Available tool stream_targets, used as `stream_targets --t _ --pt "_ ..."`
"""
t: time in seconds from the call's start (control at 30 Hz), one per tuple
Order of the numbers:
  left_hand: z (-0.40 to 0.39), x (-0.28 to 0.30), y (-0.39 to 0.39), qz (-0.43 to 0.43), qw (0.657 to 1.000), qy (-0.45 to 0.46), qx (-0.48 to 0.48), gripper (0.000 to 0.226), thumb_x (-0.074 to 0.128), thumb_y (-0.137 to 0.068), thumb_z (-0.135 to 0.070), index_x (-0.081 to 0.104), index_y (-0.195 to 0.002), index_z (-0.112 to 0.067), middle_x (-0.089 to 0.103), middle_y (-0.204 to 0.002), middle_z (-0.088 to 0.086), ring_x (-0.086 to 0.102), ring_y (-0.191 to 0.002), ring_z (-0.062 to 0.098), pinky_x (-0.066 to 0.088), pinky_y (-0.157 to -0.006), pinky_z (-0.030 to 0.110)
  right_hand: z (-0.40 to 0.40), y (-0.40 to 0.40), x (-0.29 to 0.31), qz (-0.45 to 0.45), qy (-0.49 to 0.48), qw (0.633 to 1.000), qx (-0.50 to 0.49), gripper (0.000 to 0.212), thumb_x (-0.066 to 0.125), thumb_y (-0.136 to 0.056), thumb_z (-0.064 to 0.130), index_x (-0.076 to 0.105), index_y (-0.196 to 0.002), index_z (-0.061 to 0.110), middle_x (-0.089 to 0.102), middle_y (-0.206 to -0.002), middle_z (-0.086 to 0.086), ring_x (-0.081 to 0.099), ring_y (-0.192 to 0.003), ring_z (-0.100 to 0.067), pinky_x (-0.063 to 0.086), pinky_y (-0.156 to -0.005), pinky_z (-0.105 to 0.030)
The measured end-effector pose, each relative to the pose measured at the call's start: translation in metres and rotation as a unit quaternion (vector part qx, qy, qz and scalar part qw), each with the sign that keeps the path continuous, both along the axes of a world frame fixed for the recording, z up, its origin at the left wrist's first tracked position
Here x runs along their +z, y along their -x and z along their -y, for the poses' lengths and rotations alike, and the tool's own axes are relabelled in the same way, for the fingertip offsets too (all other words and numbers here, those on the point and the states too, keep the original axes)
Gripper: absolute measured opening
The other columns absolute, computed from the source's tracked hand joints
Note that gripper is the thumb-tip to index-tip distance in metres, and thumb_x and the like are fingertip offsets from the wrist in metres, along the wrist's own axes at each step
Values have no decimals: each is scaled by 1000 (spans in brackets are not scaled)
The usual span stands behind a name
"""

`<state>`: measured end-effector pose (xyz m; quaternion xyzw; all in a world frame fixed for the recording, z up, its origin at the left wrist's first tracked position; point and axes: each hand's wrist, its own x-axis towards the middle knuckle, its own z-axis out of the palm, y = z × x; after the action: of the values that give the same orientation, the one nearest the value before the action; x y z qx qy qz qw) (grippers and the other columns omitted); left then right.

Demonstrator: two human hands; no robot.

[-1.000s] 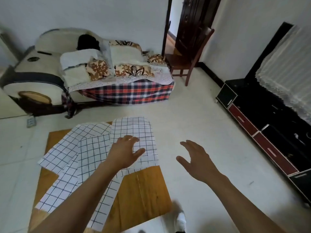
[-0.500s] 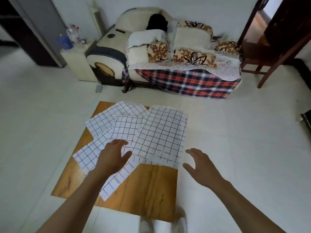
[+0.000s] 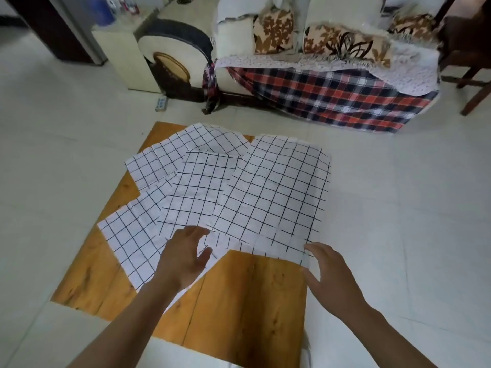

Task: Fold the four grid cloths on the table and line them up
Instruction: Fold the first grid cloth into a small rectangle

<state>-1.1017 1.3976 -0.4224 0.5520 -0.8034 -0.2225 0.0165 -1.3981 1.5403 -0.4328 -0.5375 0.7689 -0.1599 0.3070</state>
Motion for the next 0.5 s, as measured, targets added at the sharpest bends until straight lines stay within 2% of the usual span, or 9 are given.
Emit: stream_targets --t 0.2,0.37,0.5 --pt "27 -84 16 -27 998 23 -48 43 72 -86 -25 62 -127 -18 62 -127 1 54 -118 27 49 -95 45 23 -13 -76 -25 -6 1000 3 54 59 -94 32 41 -144 26 35 -151 6 26 -140 -13 29 -115 -38" --pt "45 -127 26 -19 991 42 -126 44 73 -85 -24 60 -128 -19 62 -129 1 52 -123 25 47 -98 42 34 -22 -123 -40 -2 999 1 55 62 -92 28 41 -144 27 34 -152 5 22 -142 -13 23 -117 -31" --pt "63 -142 33 27 980 69 -187 38 74 -85 -24 60 -121 -23 56 -135 -3 46 -130 23 46 -100 41 41 -31 -141 -39 21 999 -20 57 67 -90 23 44 -142 26 32 -153 4 17 -144 -12 17 -111 -23"
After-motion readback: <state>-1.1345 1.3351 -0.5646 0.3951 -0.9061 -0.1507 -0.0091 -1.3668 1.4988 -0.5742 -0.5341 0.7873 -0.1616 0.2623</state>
